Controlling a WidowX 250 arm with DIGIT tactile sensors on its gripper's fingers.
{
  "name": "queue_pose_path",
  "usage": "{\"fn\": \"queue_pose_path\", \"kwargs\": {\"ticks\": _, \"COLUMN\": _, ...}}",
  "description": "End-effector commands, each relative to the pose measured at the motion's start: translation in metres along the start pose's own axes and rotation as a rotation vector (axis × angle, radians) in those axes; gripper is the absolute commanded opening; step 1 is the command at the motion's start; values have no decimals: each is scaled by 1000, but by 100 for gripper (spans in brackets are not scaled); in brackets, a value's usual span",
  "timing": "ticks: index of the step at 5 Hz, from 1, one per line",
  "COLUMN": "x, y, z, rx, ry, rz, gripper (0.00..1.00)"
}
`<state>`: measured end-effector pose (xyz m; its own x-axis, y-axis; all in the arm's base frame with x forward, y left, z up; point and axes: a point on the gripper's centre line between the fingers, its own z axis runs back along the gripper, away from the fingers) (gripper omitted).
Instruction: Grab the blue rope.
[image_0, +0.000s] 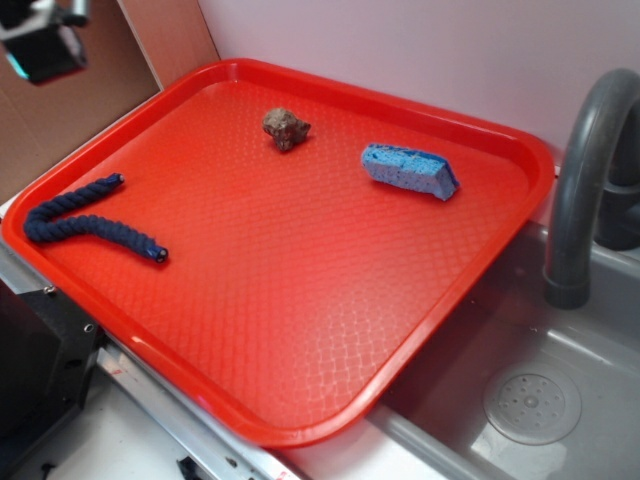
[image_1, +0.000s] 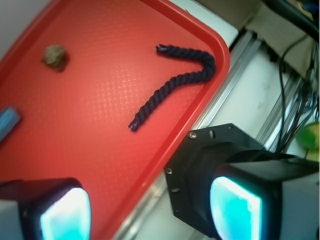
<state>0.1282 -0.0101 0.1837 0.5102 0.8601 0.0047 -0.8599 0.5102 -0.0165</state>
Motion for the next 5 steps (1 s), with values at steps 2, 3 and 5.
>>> {"fn": "queue_pose_path", "kwargs": {"ticks": 2, "x": 55, "y": -1, "z": -114, "rx": 164, "ry": -71, "rz": 74, "gripper": 100}}
{"fn": "queue_pose_path", "kwargs": {"ticks": 3, "x": 57, "y": 10, "z": -132, "rx": 185, "ry": -75, "rz": 75, "gripper": 100}}
{"fn": "queue_pose_path", "kwargs": {"ticks": 5, "x": 61, "y": 23, "z": -160, "rx": 176, "ry": -88, "rz": 78, "gripper": 100}}
